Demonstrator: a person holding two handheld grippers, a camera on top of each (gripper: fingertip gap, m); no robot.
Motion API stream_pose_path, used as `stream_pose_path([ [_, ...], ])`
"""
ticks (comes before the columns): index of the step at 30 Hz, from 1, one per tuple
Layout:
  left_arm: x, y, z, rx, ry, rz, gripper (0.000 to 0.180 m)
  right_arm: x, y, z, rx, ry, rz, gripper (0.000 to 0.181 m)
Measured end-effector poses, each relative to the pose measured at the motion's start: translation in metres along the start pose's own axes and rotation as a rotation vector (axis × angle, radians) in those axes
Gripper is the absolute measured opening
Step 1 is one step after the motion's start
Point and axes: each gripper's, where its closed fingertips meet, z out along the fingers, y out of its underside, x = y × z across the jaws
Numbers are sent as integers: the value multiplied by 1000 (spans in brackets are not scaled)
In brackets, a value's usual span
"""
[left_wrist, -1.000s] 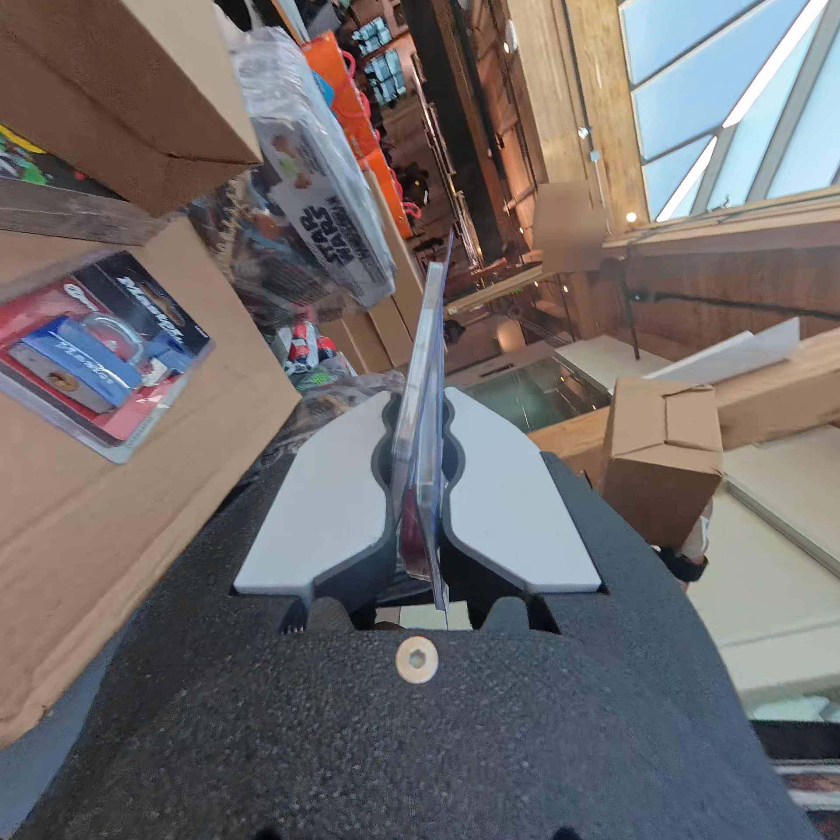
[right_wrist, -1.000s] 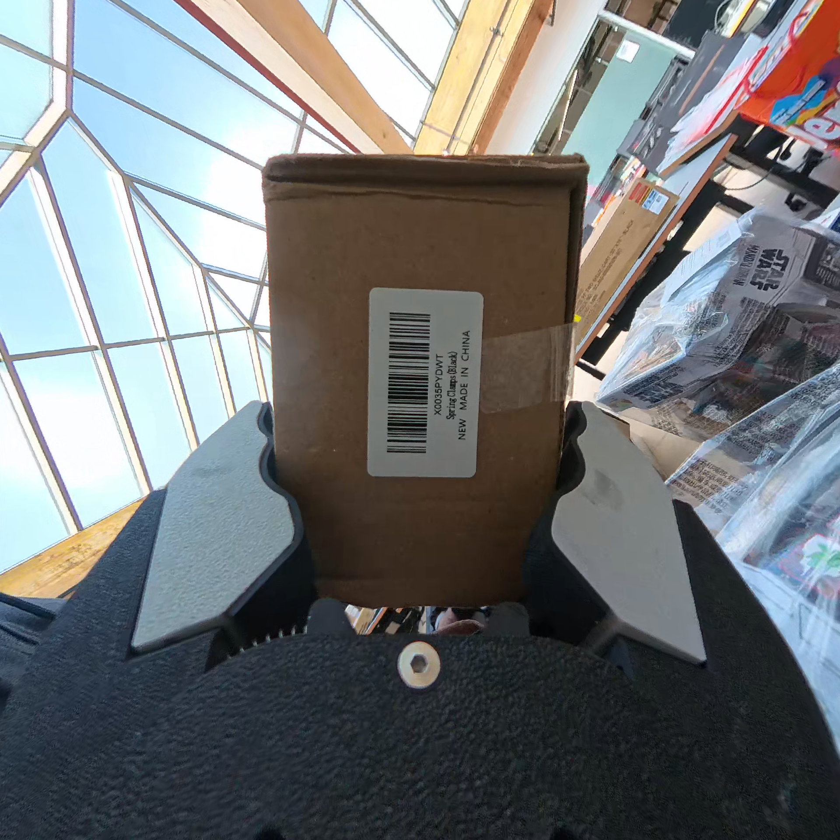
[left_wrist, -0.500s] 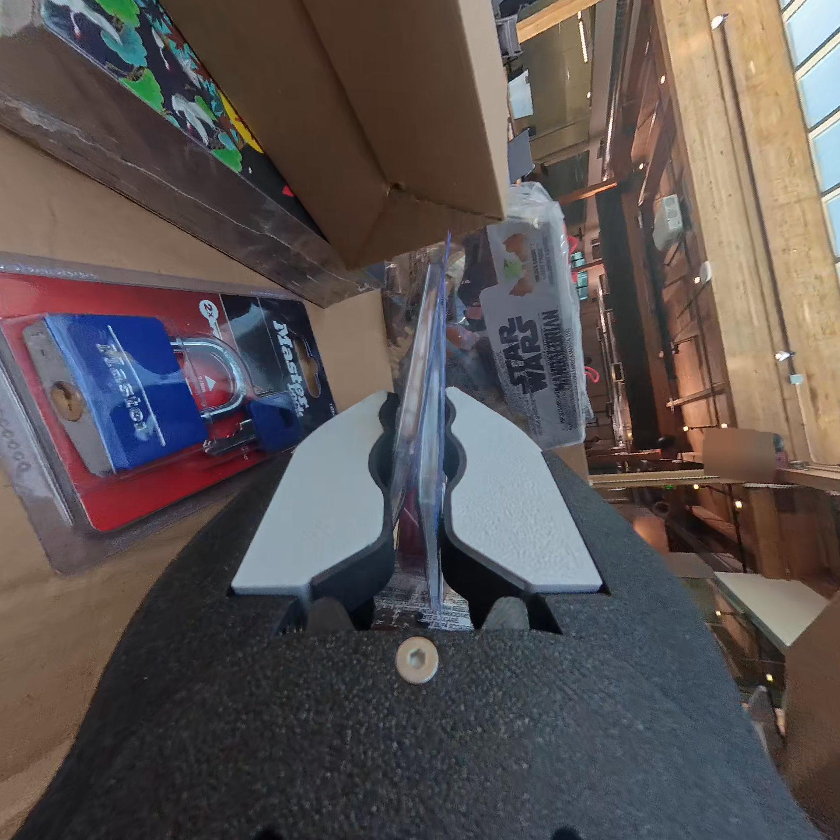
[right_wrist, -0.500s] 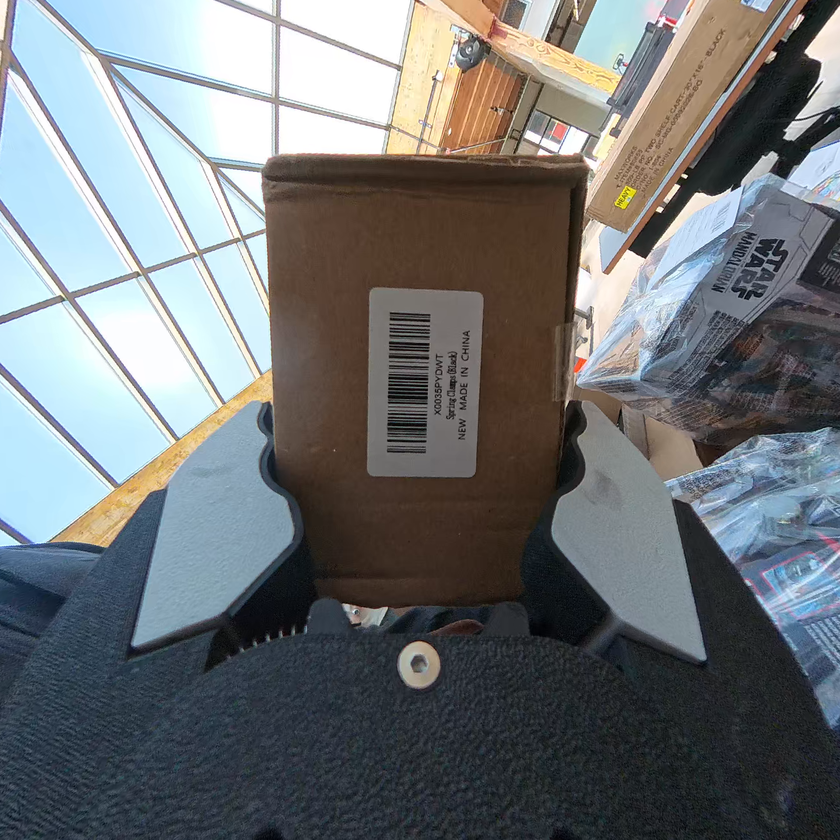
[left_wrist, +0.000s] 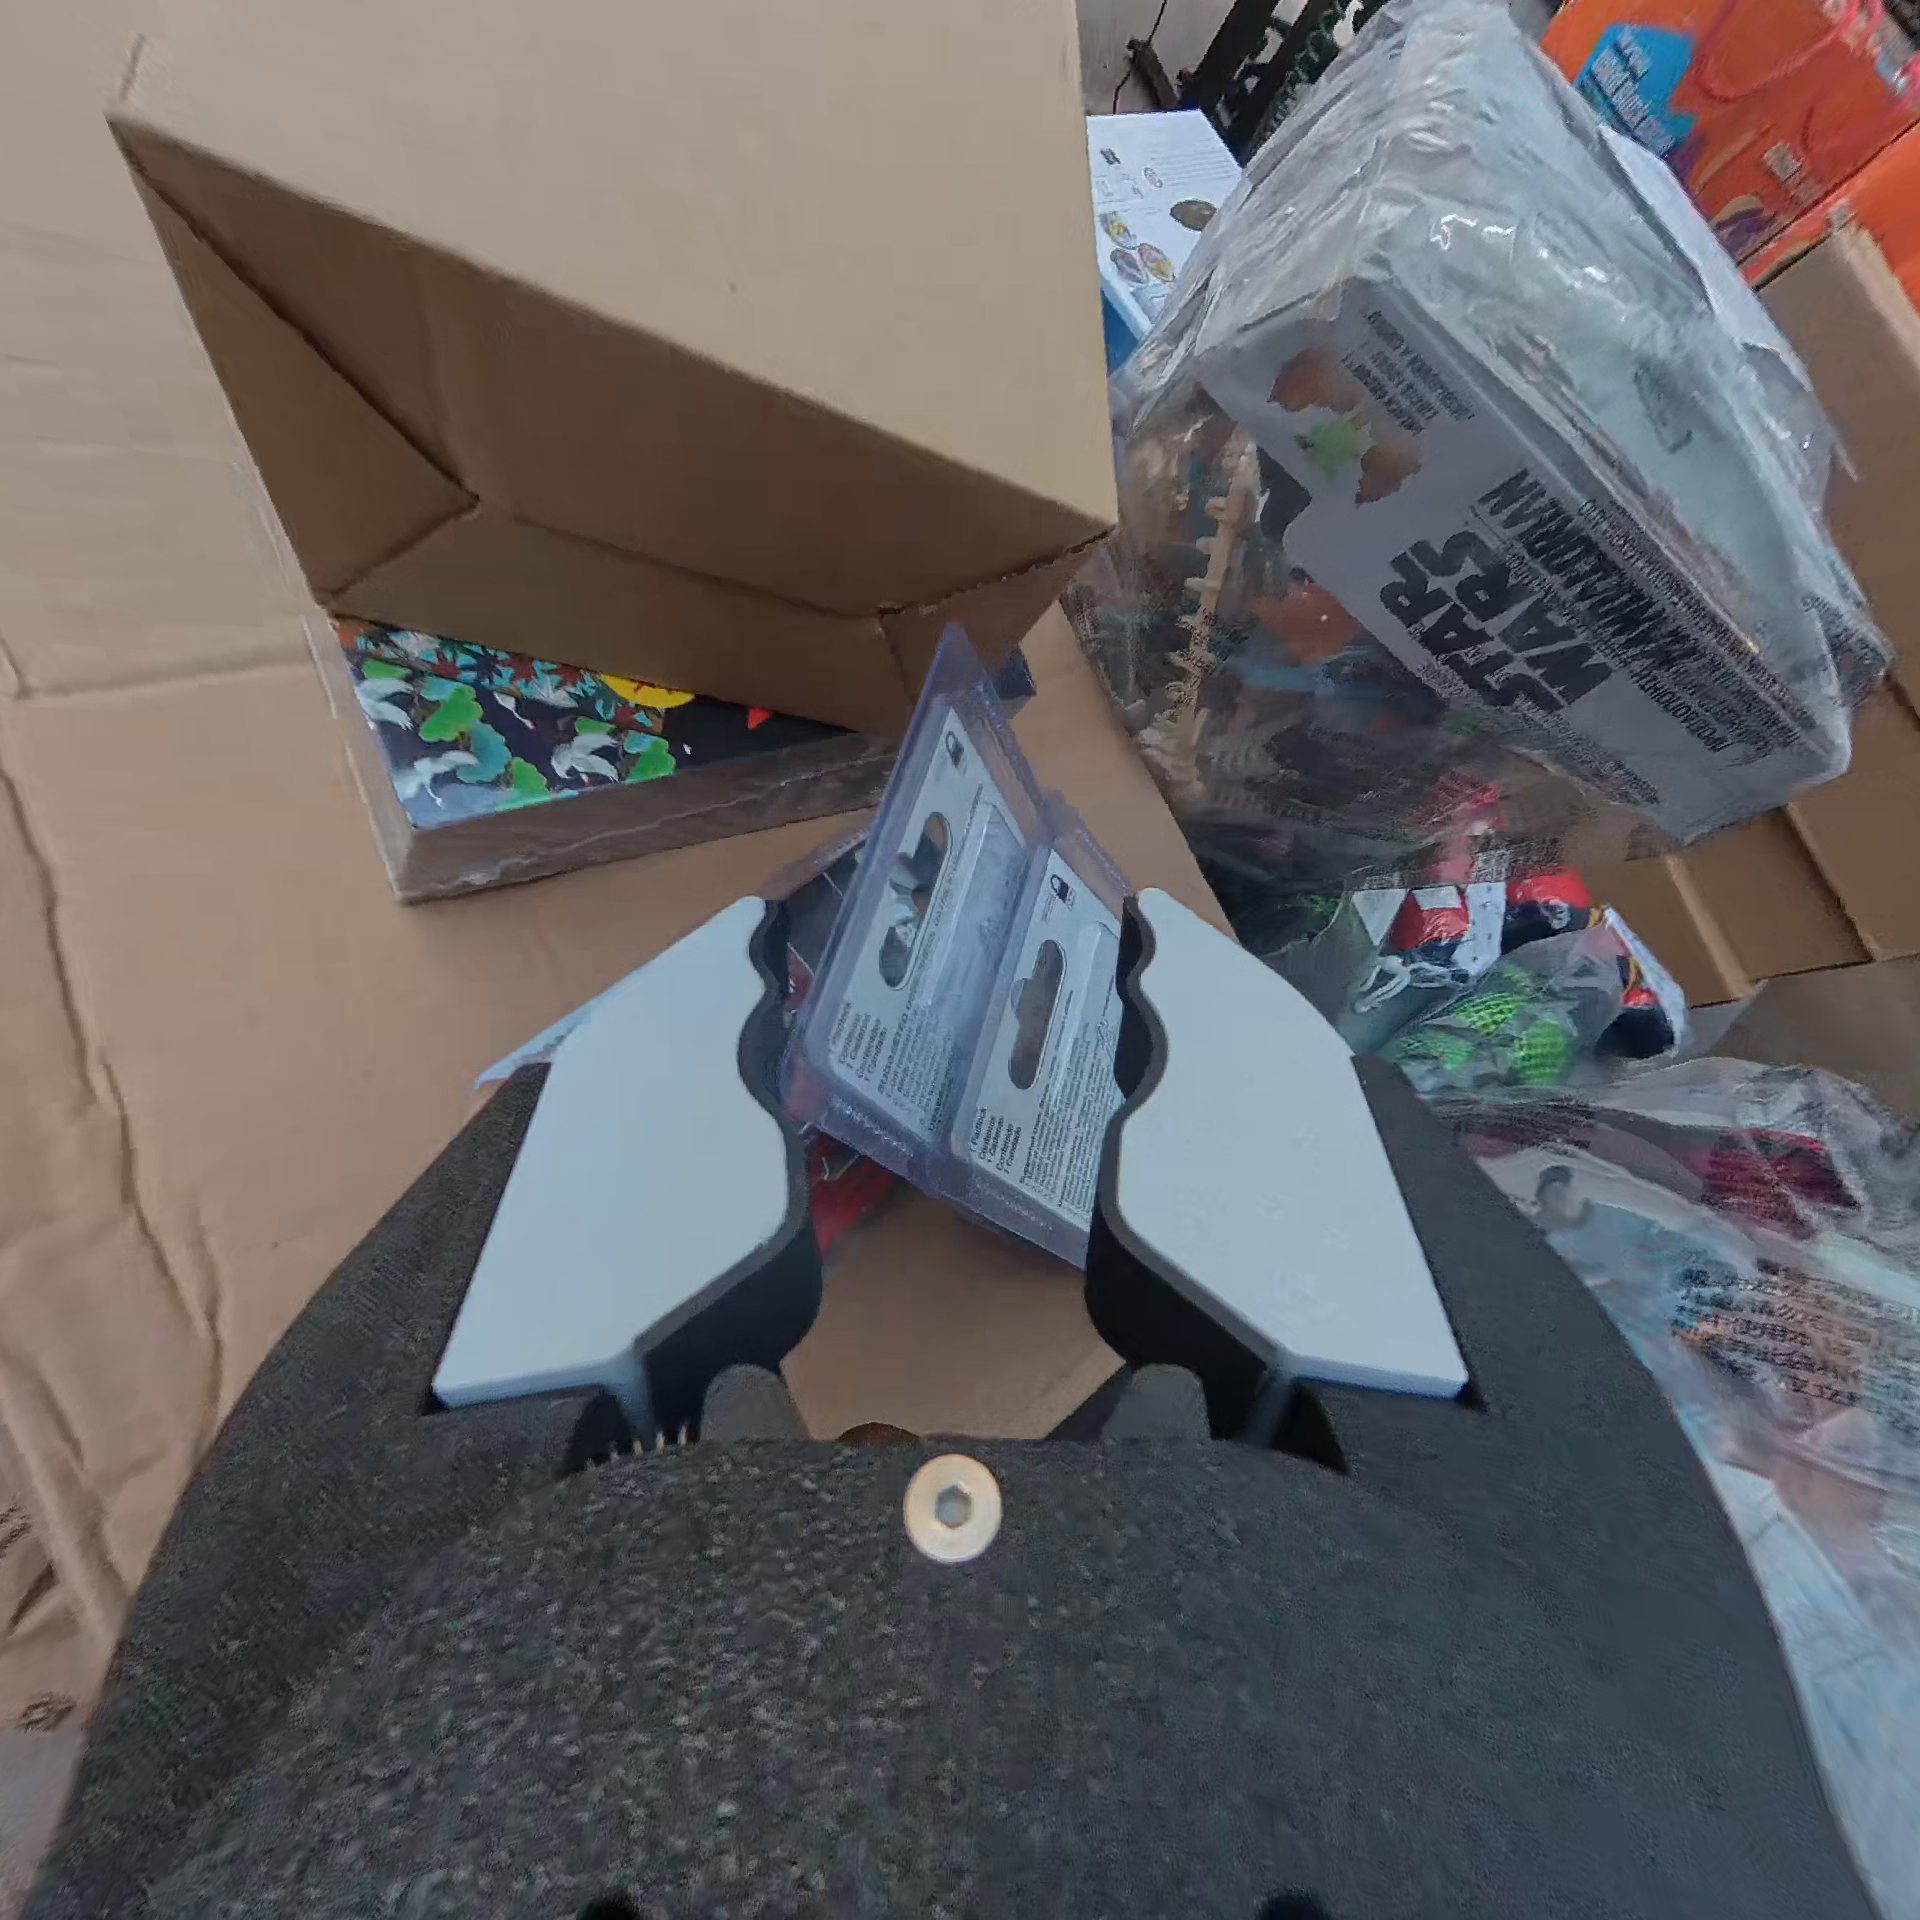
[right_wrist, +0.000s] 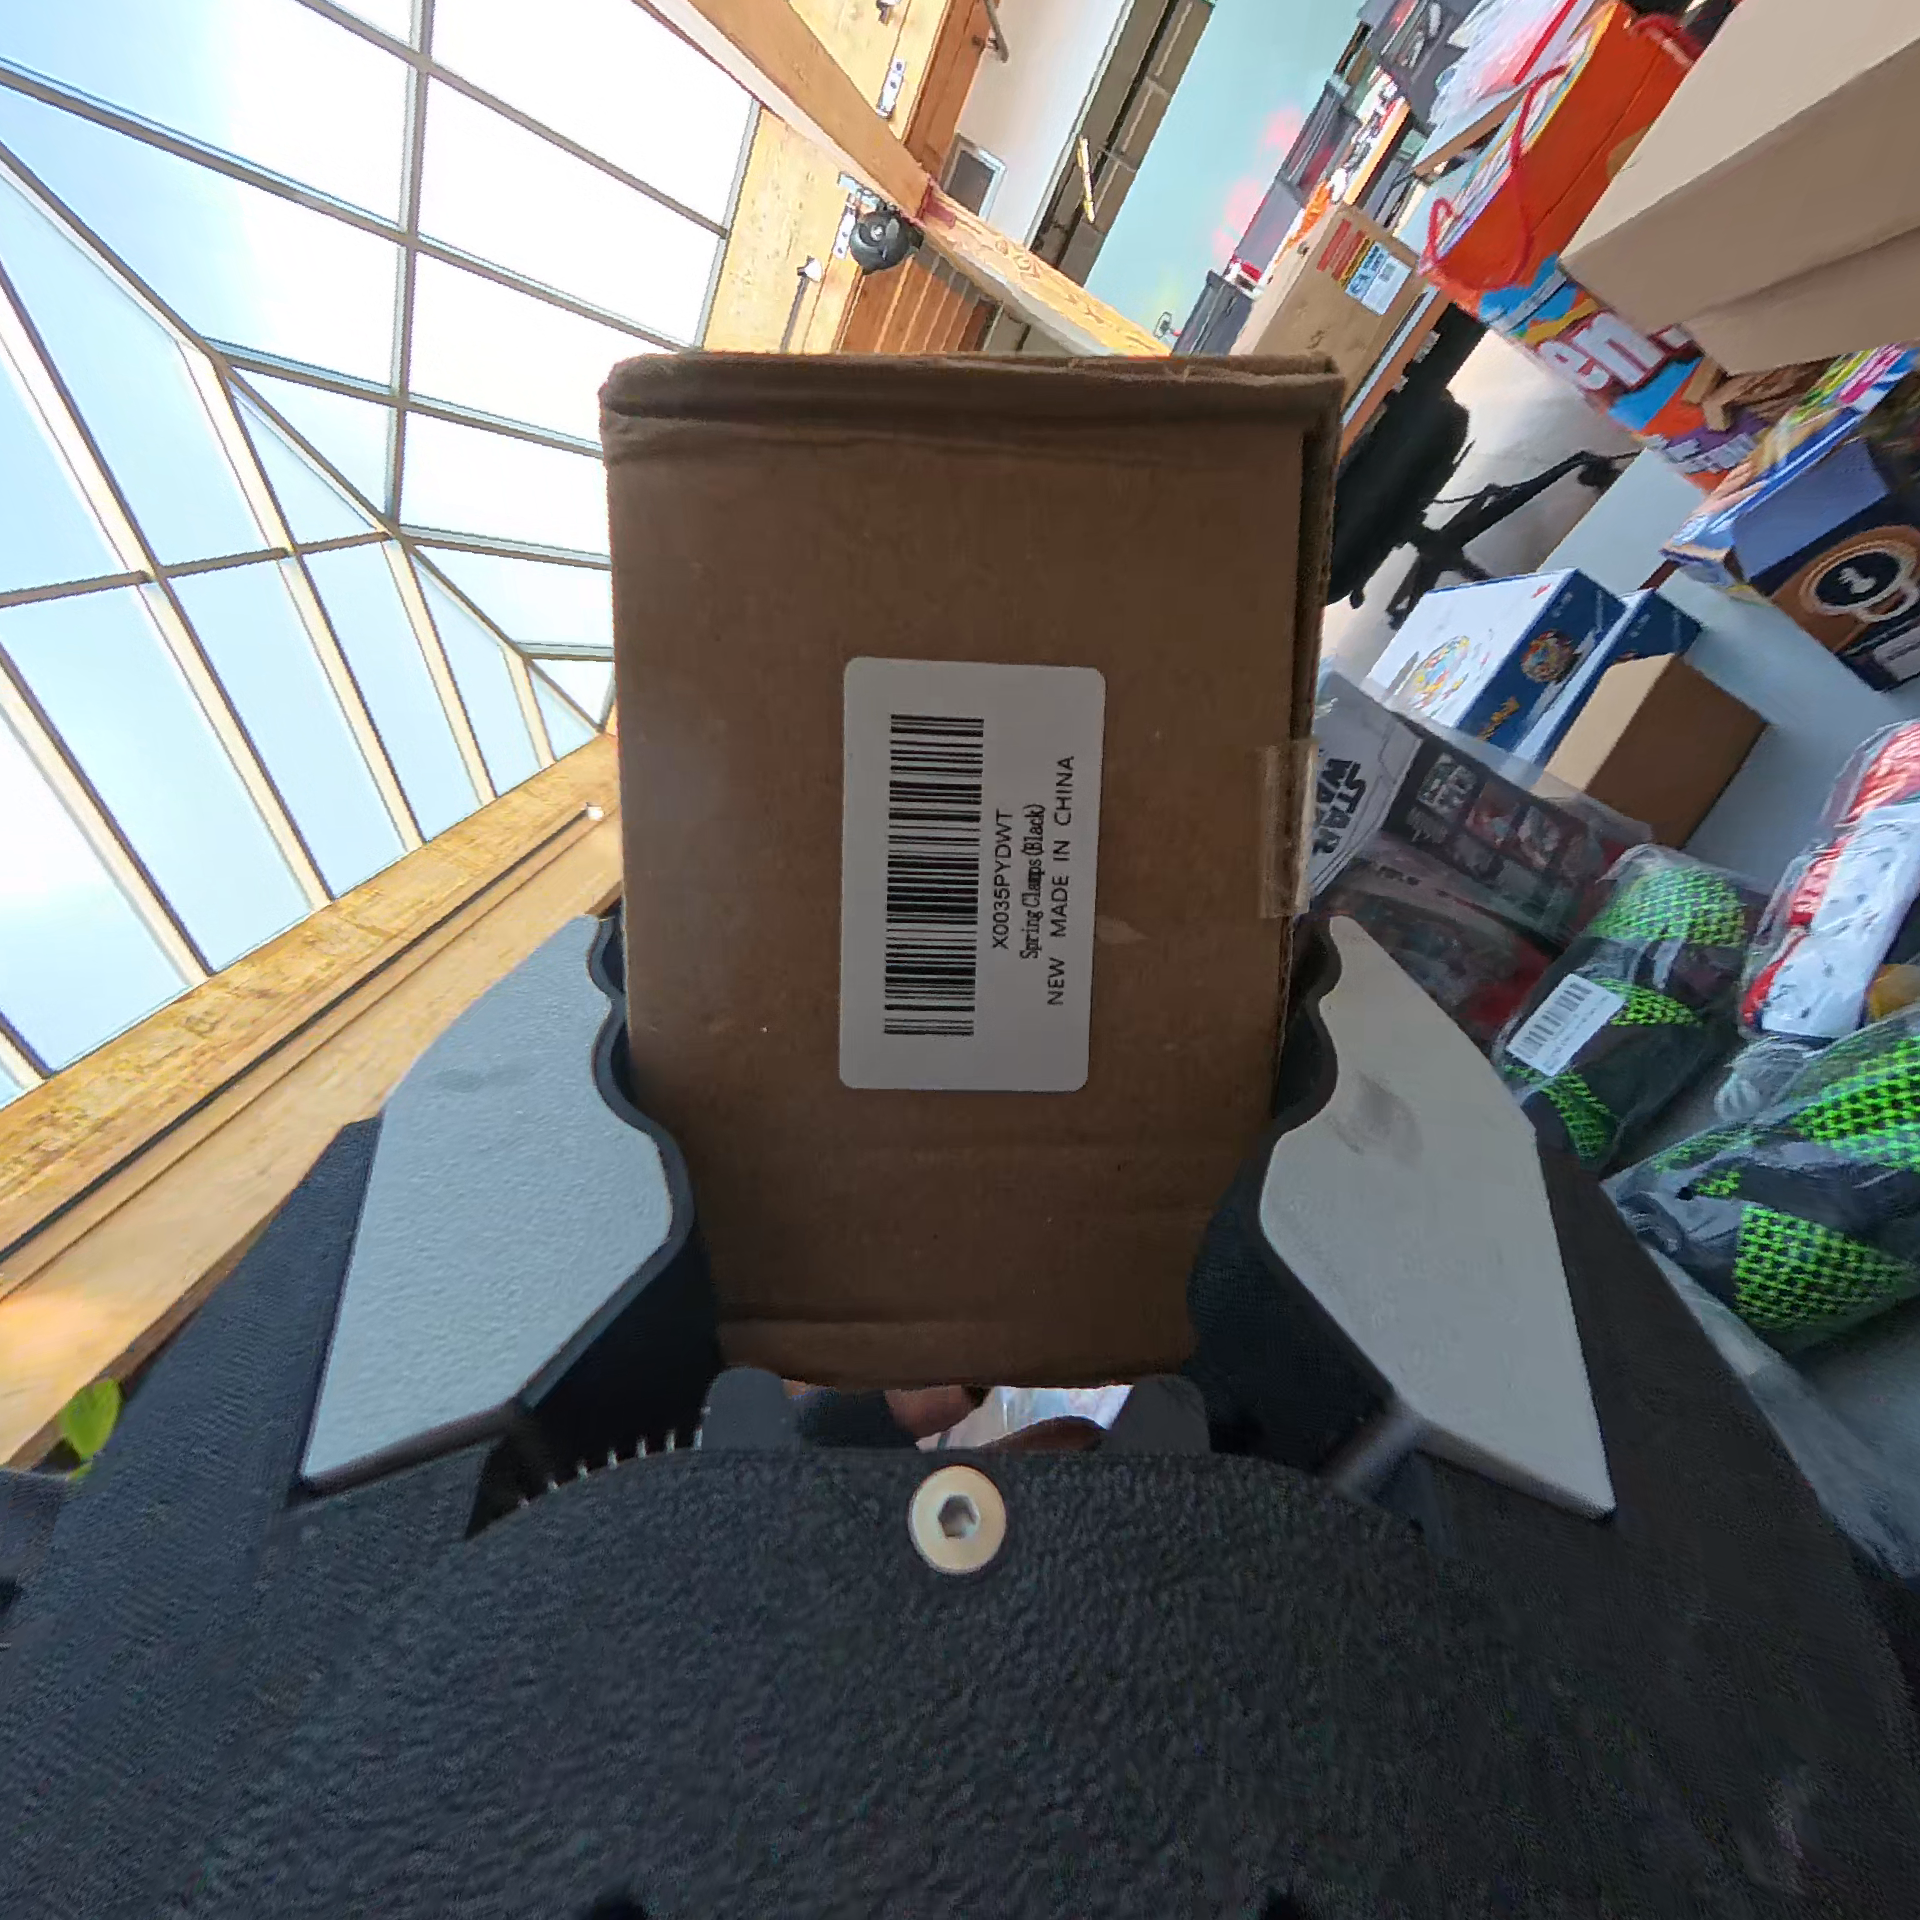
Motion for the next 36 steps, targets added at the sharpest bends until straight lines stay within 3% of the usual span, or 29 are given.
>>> stream_pose_path([
  [6, 10, -2, -31, 30, -39, 309, 67, 30, -31, 9, -30, 133, -123, 119],
  [9, 17, 3, -45, 51, 8, 360, 66, 47, -40, 21, -27, 154, -120, 118],
  [17, 75, 33, -87, 27, 302, 315, 51, 80, -57, 42, 45, 113, -25, 118],
  [22, 113, 71, -125, 5, 436, 264, 38, 90, -125, 29, 53, 74, -66, 118],
  [30, 167, 105, -163, -50, 439, 101, 35, 161, -317, -13, -35, 65, -263, 118],
  [36, 212, 111, -172, -4, 397, -11, 33, 239, -396, -22, -67, 73, -221, 118],
])
